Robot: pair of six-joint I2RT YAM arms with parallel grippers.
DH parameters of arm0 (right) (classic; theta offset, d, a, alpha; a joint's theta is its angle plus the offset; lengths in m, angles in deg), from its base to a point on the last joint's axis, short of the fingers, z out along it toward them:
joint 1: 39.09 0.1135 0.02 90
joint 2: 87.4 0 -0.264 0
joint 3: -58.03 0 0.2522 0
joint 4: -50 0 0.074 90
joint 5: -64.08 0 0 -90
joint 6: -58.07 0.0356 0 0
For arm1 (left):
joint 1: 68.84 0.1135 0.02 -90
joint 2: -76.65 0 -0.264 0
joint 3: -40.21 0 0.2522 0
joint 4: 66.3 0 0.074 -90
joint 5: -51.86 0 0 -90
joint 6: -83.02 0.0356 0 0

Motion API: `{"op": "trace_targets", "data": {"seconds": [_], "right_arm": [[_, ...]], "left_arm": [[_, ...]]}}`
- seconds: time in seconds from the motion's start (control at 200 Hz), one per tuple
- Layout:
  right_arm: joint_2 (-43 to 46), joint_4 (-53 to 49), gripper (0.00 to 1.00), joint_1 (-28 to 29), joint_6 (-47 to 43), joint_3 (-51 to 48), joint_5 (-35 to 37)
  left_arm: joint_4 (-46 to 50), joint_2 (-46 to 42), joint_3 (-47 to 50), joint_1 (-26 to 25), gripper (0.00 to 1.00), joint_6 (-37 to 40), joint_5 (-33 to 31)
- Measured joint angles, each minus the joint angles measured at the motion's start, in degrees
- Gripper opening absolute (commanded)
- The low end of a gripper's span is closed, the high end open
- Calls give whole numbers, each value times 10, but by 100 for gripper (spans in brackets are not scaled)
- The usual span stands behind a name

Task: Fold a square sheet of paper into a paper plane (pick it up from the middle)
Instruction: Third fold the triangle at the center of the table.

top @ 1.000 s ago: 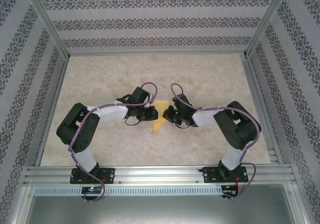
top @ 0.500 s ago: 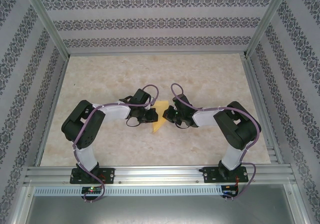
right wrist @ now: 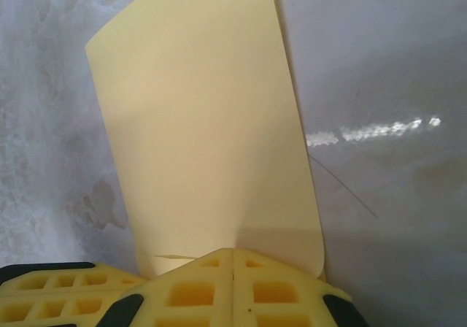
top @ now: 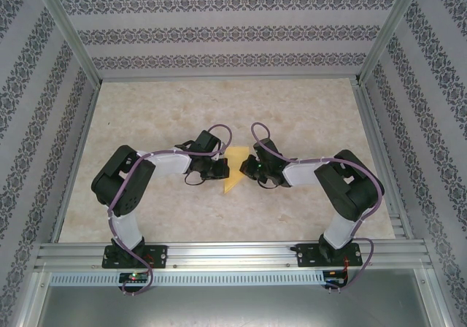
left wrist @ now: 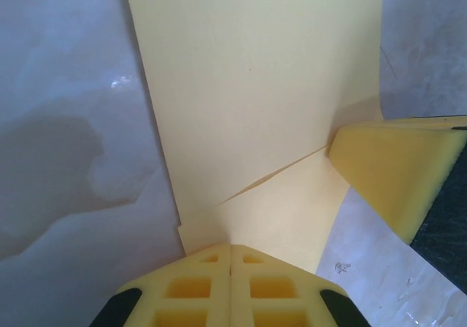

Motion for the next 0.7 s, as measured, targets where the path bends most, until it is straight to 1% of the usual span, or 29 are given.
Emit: {"op": "trace_targets", "data": {"seconds": [0.19, 0.39, 0.505, 0.6, 0.699], "right_arm": [[9, 5, 0, -9, 4, -13, 3], [19, 9, 0, -44, 11, -26, -3], [37, -15, 0, -60, 9, -26, 11], [69, -36, 0, -57, 2, -26, 21], [111, -48, 0, -30, -1, -26, 31]], "left_arm": [[0, 4, -5, 0, 3, 0, 0], [0, 5, -5, 0, 3, 0, 0], [0, 5, -5, 0, 3, 0, 0], [0, 5, -5, 0, 3, 0, 0], [0, 5, -5, 0, 2, -1, 0]]}}
